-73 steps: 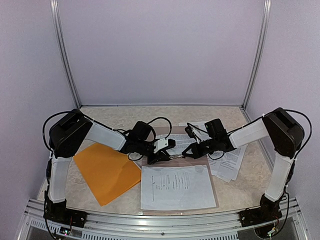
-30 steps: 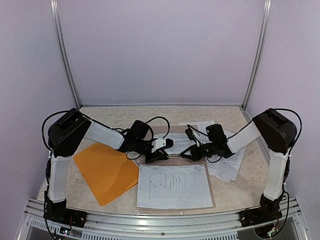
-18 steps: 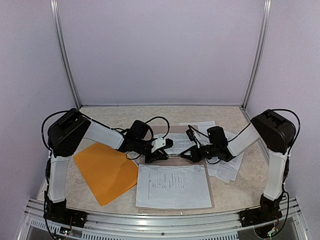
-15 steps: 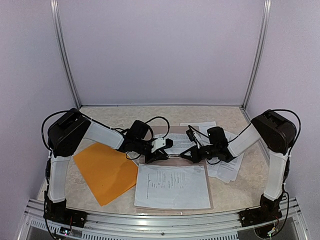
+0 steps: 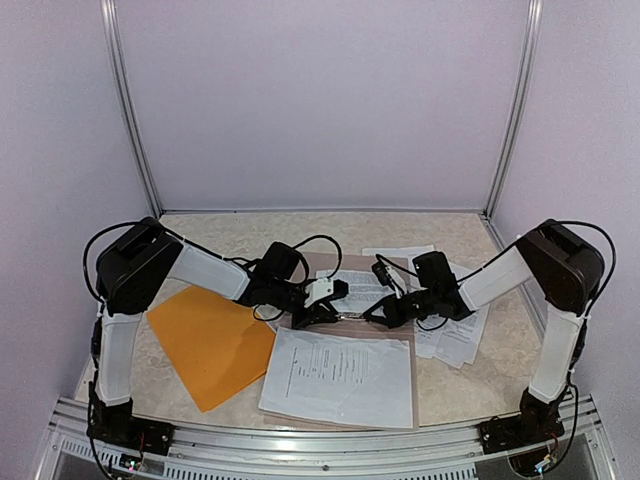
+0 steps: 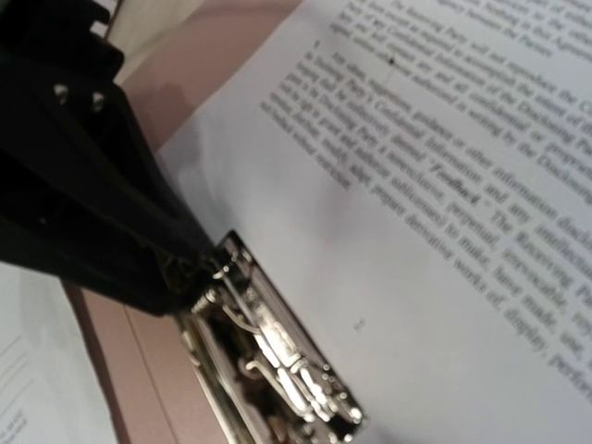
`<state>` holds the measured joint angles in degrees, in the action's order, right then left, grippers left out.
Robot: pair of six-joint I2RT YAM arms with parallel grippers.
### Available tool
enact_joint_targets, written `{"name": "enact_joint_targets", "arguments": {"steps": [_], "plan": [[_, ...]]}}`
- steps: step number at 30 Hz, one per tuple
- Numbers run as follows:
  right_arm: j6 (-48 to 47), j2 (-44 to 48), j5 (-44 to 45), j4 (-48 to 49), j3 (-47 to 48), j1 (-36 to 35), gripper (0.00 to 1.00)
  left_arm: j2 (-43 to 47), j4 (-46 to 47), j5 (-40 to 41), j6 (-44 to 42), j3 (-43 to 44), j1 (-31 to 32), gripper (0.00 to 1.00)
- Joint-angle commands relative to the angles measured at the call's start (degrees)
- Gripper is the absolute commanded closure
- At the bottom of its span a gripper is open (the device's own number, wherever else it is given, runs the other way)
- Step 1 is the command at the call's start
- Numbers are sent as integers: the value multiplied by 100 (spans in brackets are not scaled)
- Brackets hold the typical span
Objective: Put the files into the folder
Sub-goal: Clamp the file with the spring clip on the folder.
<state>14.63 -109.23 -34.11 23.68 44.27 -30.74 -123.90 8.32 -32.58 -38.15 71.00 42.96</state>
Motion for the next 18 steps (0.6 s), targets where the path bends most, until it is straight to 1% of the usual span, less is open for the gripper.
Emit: {"name": "enact_joint_targets", "arguments": {"steps": [1, 8, 12, 16, 18], "plan": [[22, -154, 1152, -1664, -170, -29, 100, -40, -781, -346, 124, -141, 169, 86], [216, 179, 1174, -1688, -164, -197, 100, 83, -690, -445, 232, -70, 199, 83], [306, 539, 1174, -1728, -133, -217, 95, 80, -726, -401, 216, -34, 238, 82], [338, 893, 1241, -1831, -57, -270, 91, 179, -613, -391, 279, -117, 248, 76], [340, 1001, 1299, -1886, -42, -310, 90, 249, -485, -370, 348, -188, 248, 70]]}}
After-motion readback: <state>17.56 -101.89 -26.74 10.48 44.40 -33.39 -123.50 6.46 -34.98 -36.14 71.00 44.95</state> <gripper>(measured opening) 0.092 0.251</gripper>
